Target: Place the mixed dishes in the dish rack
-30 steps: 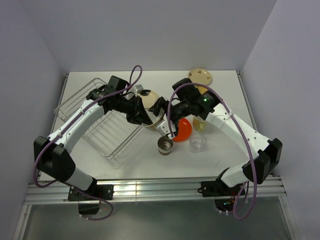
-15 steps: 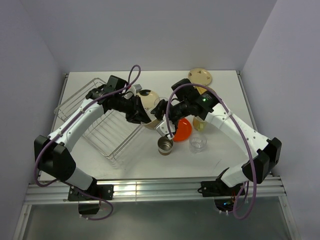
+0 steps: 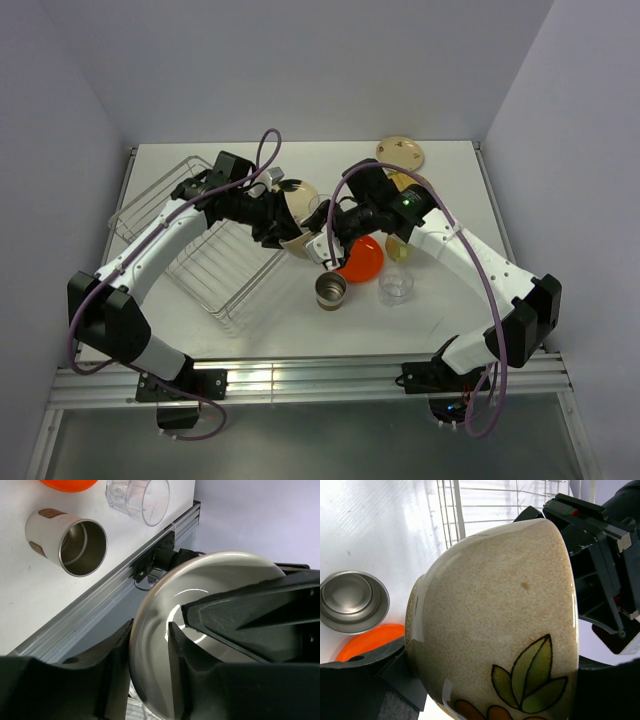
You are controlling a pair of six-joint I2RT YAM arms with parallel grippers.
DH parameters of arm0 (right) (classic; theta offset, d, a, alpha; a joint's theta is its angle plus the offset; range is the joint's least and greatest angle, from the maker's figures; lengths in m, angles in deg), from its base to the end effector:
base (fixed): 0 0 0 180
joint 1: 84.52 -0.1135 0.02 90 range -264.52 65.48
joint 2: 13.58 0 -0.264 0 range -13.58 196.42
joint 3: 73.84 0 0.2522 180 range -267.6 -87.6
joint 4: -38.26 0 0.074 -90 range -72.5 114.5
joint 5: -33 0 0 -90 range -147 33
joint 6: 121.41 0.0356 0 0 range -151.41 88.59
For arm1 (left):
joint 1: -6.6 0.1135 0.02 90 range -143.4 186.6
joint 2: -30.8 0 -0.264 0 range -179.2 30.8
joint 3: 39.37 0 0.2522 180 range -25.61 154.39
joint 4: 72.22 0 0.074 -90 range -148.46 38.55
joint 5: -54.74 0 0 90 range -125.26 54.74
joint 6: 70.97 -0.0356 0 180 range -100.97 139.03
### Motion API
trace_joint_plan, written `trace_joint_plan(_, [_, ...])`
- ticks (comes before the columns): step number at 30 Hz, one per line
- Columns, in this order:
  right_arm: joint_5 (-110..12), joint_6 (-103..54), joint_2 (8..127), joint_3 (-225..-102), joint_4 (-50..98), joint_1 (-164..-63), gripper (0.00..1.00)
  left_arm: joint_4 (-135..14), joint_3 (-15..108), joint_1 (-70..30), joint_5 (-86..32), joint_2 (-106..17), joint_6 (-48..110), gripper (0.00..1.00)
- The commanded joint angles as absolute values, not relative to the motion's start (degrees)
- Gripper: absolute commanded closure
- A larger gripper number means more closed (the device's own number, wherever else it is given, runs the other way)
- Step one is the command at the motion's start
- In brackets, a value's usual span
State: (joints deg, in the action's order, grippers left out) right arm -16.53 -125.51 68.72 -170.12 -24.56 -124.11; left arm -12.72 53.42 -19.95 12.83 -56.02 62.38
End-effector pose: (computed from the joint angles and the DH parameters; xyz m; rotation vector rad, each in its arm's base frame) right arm 0.2133 0.2064 0.3599 -2.1233 0.5799 0.3396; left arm 0.2693 -0.1642 0.3247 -0.0018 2.7324 -1.4989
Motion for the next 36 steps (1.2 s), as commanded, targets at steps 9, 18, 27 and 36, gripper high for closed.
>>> trace_joint_plan(9, [-10.7,-119.9,66.5,-170.0,-16.3,-123.0,0.53,-10.4,56.4,-15.9,11.5,-50.1,60.8,0.5])
trace_joint_plan(18, [-7.9,-113.9,66.7,-170.4,-13.6,-121.4,0.53,-6.5,57.6,-13.3,6.1,-47.8,59.5,0.46])
trace_joint_plan(27, [-4.0,-109.1,68.3,-170.4,-12.9,-120.4,0.53,2.6,73.4,-11.0,-16.3,-46.9,58.1,0.41])
trace_joint_plan(36, [0.7,-88.3,73.9,-172.7,-3.6,-120.5,0.52,-7.8,69.2,-10.9,-27.4,-33.0,56.6,0.41])
